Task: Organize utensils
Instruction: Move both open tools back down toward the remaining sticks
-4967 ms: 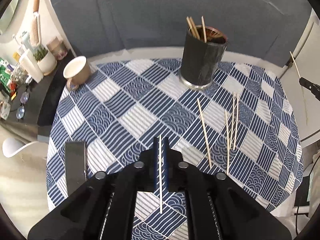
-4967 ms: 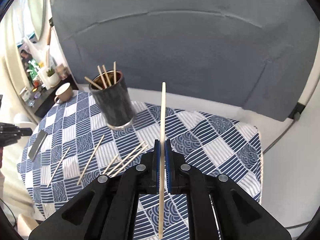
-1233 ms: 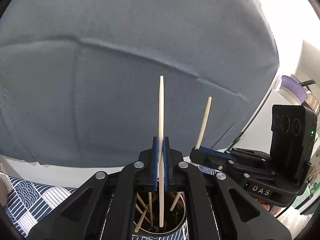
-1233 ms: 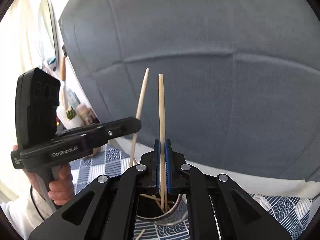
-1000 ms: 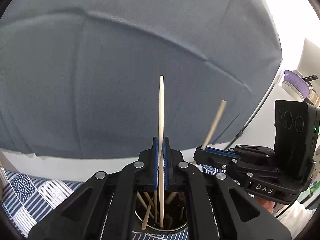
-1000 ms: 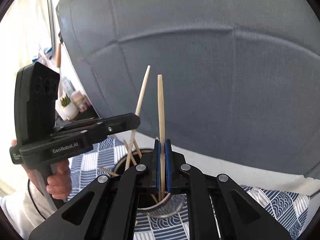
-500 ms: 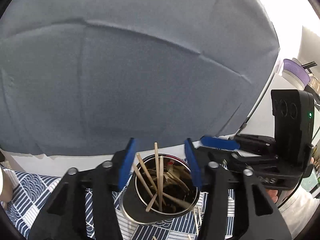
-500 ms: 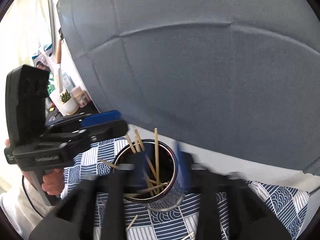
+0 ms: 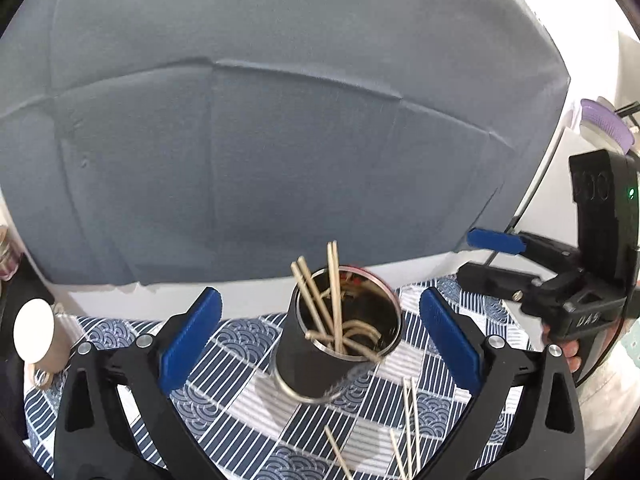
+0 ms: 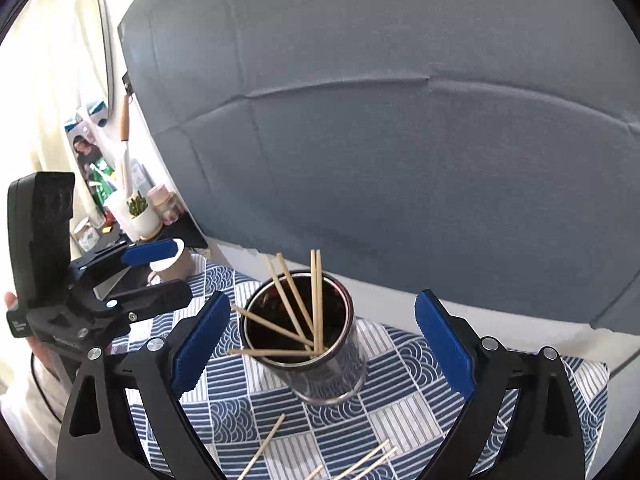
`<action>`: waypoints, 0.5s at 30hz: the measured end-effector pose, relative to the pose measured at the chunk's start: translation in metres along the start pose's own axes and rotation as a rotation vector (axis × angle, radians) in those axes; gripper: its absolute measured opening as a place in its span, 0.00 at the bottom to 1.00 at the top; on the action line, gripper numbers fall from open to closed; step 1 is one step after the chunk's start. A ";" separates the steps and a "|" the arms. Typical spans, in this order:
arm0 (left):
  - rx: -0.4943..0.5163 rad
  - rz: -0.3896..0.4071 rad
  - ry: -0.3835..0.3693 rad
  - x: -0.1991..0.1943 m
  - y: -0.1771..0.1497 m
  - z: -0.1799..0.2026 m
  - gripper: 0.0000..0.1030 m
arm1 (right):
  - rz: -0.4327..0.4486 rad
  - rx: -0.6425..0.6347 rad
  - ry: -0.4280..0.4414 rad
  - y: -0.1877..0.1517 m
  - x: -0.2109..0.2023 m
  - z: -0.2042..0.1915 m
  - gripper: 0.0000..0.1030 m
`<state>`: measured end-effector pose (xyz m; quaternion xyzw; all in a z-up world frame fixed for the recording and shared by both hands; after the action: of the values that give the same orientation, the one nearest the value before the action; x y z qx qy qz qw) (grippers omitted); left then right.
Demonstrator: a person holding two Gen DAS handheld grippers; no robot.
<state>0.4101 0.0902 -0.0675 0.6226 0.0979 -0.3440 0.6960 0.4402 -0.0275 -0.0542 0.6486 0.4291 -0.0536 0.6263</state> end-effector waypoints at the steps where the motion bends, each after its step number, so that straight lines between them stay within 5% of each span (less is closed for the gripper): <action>1: 0.004 -0.008 0.015 -0.002 -0.005 -0.001 0.94 | -0.002 0.000 -0.002 -0.003 -0.003 0.000 0.88; 15: -0.069 -0.139 0.062 -0.001 -0.079 -0.006 0.94 | -0.069 0.065 -0.025 -0.055 -0.003 0.011 0.89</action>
<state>0.3639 0.0971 -0.1309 0.6003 0.1740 -0.3687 0.6880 0.4091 -0.0470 -0.0964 0.6529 0.4412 -0.0972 0.6080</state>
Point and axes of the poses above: each gripper's, at about its wrist camera, not at the fingertips, and x roughly the way its jaws point, z to its right, y to its top, the point moved 9 cm from there along x, roughly the way its jaws point, and after that the axes turned 1 degree about z, right-handed, at the moved point
